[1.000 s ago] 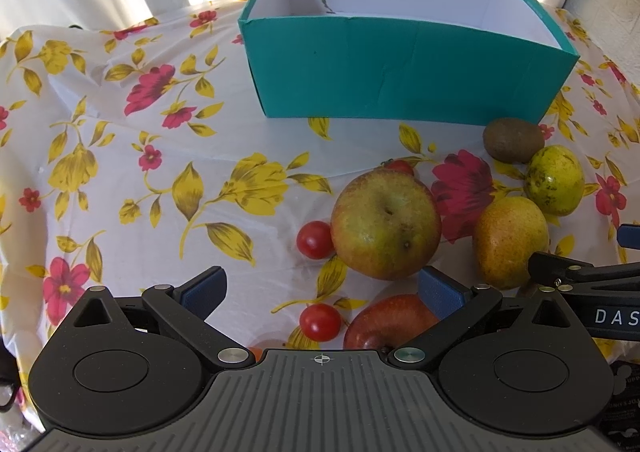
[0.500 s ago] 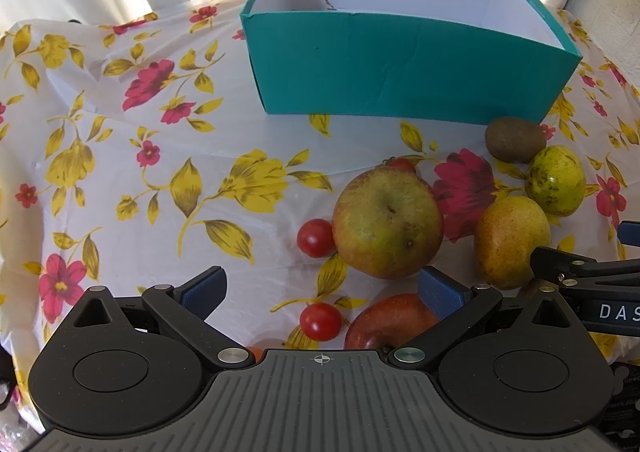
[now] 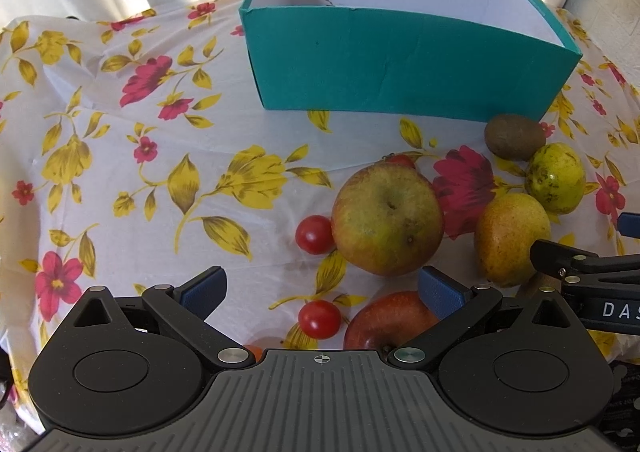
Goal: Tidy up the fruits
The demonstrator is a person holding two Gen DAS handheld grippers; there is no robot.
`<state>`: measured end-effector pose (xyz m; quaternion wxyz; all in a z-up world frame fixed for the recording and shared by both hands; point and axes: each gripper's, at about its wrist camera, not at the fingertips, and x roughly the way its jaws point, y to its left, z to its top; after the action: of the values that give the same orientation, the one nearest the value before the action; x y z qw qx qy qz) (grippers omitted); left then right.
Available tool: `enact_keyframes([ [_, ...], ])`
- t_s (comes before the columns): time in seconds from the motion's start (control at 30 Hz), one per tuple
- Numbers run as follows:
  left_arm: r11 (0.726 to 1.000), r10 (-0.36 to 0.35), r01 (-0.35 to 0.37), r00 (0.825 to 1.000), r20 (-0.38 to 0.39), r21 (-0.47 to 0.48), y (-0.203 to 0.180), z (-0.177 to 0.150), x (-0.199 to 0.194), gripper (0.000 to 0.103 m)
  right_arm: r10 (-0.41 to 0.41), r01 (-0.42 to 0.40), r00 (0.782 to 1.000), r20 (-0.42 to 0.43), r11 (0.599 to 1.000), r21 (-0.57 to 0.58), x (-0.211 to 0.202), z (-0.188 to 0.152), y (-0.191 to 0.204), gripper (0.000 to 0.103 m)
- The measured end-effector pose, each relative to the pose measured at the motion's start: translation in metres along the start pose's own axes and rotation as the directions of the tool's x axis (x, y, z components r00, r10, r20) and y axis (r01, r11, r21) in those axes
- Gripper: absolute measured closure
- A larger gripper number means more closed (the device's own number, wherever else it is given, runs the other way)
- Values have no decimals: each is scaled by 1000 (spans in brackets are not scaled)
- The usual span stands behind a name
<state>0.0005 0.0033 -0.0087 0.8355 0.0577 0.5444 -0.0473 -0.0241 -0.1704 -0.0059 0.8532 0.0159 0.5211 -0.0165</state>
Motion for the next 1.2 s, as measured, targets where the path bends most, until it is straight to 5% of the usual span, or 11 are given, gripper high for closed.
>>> enact_keyframes([
  [0.53, 1000, -14, 14, 1000, 2, -16, 2, -2, 0, 0, 2, -2, 1000, 23, 1000, -8, -4, -3, -3, 0],
  [0.7, 991, -101, 112, 985, 138, -73, 18, -8, -20, 0, 34, -33, 994, 108, 999, -9, -16, -5, -6, 0],
  [0.77, 980, -154, 180, 958, 241, -88, 32, -16, -29, 0, 59, -55, 977, 207, 998, -27, -27, -8, -7, 0],
  [0.83, 969, -190, 229, 933, 306, -96, 46, -24, -32, 0, 91, -75, 933, 347, 995, -58, -41, -14, -8, 0],
  [0.9, 965, -194, 237, 931, 308, -110, 56, -30, -30, 0, 123, -89, 876, 467, 992, -94, -53, -21, -10, 0],
  [0.97, 979, -139, 175, 948, 287, -105, 65, -39, -25, 0, 149, -105, 849, 507, 988, -116, -57, -22, -12, 0],
  [1.07, 997, -47, 64, 956, 288, -50, 69, -55, -23, 0, 183, -144, 857, 482, 983, -117, -55, -20, -15, 0],
  [1.2, 995, -95, 93, 954, 283, 21, 74, -74, -22, 0, 195, -179, 867, 459, 981, -80, -50, -22, -20, 0],
])
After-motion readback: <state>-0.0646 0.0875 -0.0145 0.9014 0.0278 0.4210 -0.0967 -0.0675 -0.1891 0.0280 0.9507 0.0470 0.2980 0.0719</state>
